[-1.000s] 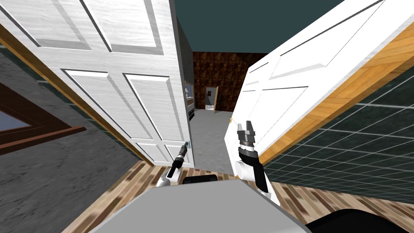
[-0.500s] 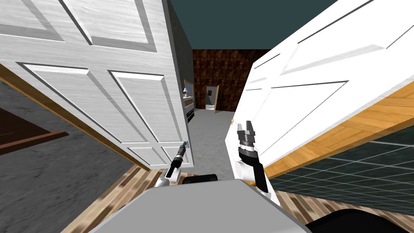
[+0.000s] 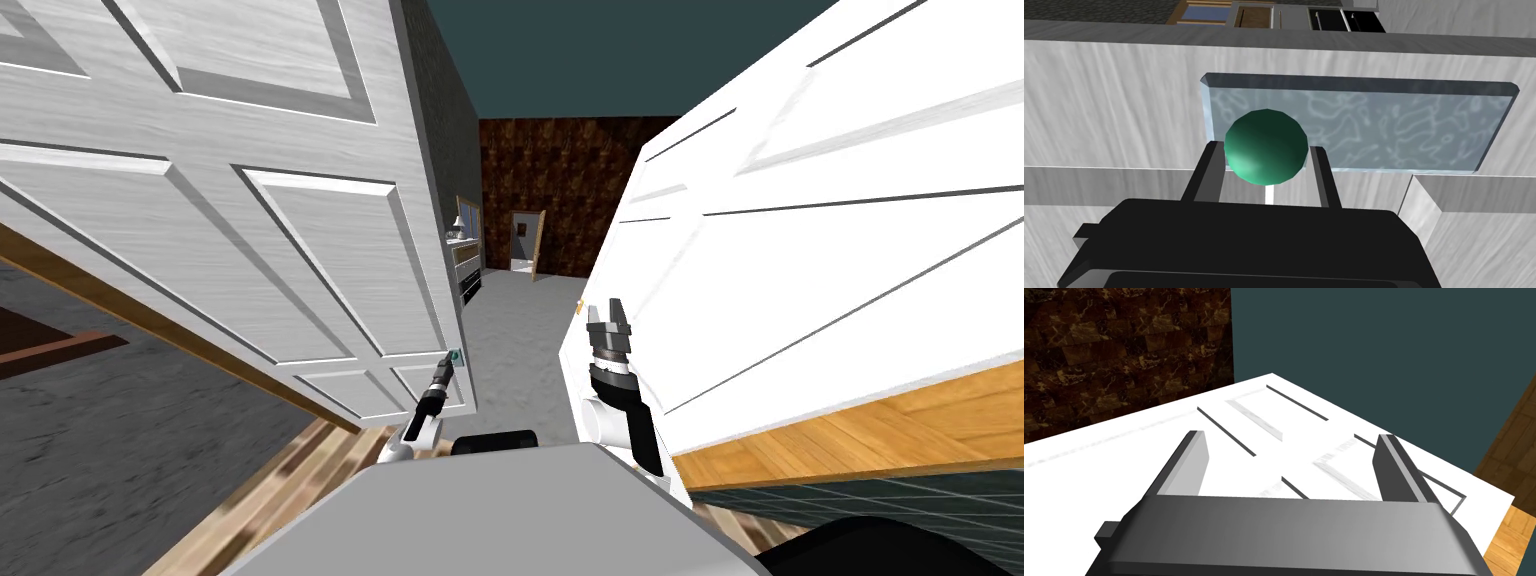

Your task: Push the door open

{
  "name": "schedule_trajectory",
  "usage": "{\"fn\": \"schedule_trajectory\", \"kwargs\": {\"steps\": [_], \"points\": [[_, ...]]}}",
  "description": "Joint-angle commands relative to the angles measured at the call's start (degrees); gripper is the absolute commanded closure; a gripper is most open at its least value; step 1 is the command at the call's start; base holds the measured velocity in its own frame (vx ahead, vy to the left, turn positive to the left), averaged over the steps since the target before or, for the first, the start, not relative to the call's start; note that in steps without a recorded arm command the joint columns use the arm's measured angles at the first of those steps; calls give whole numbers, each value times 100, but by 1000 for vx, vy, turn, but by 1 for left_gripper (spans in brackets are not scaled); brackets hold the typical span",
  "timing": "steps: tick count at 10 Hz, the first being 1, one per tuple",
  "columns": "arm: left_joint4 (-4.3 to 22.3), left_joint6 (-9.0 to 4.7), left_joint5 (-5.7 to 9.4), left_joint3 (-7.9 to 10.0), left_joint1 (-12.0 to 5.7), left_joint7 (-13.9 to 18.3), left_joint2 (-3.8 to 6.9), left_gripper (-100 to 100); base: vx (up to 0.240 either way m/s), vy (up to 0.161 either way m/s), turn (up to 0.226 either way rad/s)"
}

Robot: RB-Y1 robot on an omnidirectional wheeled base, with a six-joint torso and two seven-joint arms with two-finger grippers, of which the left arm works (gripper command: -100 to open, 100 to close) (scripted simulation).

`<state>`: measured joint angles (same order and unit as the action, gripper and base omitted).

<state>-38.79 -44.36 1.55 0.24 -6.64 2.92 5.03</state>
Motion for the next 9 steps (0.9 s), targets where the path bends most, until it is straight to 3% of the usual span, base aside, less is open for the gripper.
{"fn": "schedule_trajectory", "kwargs": {"steps": [1,4,5,9], "points": [[274,-130,71,145,-195,-45,62,100,128,-56,73],[304,-131,192,375,-205,-137,79,100,186,-69,77],[286,-123,160,302,-182,-108,45,-100,-80,-87,54],[248,-102,158,279,-174,-95,-5,-100,-206,-65,28]]}}
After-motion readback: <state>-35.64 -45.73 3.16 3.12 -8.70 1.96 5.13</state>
